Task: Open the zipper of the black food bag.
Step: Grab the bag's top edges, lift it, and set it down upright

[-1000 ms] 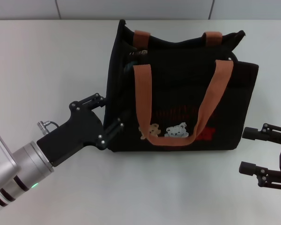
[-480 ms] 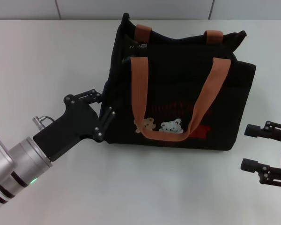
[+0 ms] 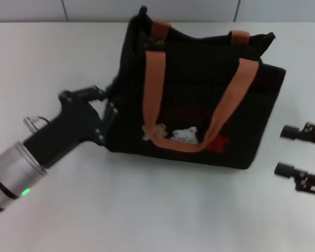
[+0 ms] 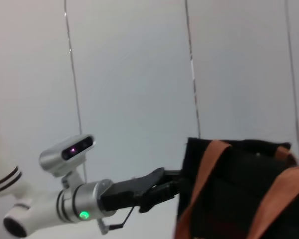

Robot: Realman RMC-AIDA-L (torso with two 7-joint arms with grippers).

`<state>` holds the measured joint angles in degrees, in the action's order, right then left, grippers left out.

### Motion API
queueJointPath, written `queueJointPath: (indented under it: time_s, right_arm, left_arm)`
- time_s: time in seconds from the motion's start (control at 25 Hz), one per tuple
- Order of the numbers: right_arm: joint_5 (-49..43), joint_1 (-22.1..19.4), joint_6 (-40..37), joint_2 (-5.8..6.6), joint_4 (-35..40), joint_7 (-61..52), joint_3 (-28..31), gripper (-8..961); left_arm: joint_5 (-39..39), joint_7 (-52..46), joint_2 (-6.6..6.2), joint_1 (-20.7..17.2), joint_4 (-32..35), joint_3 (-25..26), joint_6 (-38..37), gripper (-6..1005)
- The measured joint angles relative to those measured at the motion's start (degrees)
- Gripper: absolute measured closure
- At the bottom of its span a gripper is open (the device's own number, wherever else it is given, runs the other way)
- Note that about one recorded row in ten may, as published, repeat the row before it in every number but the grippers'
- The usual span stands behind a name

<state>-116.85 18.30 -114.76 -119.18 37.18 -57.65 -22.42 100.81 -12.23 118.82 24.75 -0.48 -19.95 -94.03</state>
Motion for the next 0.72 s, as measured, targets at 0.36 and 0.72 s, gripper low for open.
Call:
queueJointPath:
  time_s: [0.36,0.72]
  right_arm:
    - [21.3,-2.7,-0.5,-0.12,-0.7,0.0,0.0,214]
    - [34.4,2.1,2.5,-0.12,-5.2,0.0,-0.4,214]
  left_arm:
    - [-0.1,-1.9,-0.19,1.6,7.6,3.6,-10.3,885]
    - [-0.2,-2.2,0.00,5.2,11.5,4.3,-19.4,911]
